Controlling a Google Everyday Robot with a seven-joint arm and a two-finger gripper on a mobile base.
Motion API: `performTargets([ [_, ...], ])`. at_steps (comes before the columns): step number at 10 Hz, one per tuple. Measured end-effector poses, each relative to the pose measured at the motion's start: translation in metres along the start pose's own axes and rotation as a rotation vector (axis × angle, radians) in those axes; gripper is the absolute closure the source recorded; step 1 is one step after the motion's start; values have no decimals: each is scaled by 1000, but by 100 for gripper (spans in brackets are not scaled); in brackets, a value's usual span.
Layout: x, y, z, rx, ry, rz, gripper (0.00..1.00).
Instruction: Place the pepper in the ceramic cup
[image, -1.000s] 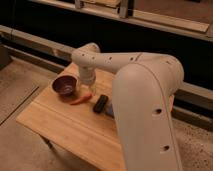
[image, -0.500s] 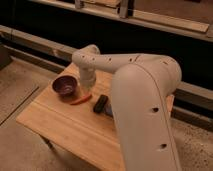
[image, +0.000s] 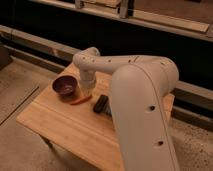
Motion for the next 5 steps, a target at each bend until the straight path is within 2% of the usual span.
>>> performTargets([
  [2,-2,4,2,5,3,-12,41],
  [5,-4,6,6,12,11,-18,39],
])
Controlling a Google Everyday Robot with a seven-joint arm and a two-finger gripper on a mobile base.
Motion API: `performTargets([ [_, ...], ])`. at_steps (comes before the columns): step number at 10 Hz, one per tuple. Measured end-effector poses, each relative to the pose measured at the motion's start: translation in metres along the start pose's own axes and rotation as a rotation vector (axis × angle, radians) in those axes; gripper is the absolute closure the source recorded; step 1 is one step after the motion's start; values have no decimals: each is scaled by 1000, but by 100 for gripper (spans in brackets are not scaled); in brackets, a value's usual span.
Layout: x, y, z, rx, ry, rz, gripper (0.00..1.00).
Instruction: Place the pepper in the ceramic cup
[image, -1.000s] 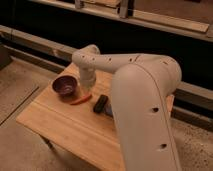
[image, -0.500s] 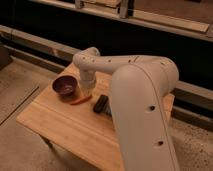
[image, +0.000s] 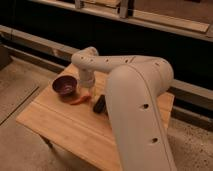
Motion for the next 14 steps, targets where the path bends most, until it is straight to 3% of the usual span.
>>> performTargets([
  [5,0,6,11,13,14,-9,39],
  [10,2,8,35,16,50,-8,39],
  [11,2,7,38,16,54,-10,43],
  [13,0,8,41,13,50,-17,59],
  [14,-1,8,41,14,47,-19,73],
])
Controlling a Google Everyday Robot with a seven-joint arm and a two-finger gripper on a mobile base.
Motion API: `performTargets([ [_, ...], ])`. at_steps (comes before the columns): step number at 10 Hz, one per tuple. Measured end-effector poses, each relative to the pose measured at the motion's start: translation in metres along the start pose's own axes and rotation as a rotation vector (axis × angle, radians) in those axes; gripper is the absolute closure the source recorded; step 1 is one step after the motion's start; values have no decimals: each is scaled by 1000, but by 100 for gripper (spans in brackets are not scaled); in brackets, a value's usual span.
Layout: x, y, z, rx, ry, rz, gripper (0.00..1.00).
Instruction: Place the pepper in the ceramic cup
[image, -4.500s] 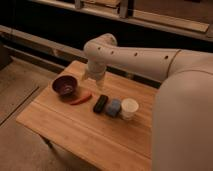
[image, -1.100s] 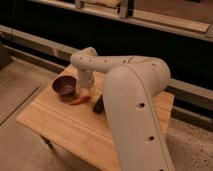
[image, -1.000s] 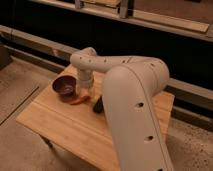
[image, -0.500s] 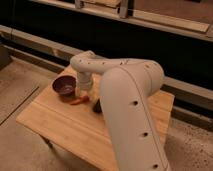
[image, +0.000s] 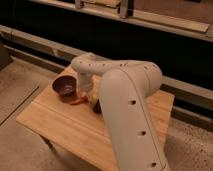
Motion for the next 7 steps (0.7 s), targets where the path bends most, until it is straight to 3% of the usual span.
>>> performTargets([
  [3,-1,-1,-1,5,-9,-2,99],
  [7,-7,-9,-23,25,-73,21,100],
])
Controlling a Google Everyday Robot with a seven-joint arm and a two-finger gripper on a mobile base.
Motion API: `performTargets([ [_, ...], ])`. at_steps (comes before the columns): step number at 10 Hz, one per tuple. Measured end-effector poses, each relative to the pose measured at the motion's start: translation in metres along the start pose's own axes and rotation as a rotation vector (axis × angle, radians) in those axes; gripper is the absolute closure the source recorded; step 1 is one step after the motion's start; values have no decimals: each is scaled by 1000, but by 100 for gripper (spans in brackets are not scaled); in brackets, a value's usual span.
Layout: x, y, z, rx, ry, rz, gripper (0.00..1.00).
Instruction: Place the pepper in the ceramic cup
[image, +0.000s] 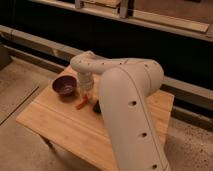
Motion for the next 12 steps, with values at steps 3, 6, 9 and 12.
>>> performTargets([
  [3,-3,-15,-32,4,-70,28,100],
  [6,-1,-31,-65,-1,-140,50,100],
  [9,6,-55,-99,5,-208,77,100],
  [12,10,-62,-108,9,-221,81,100],
])
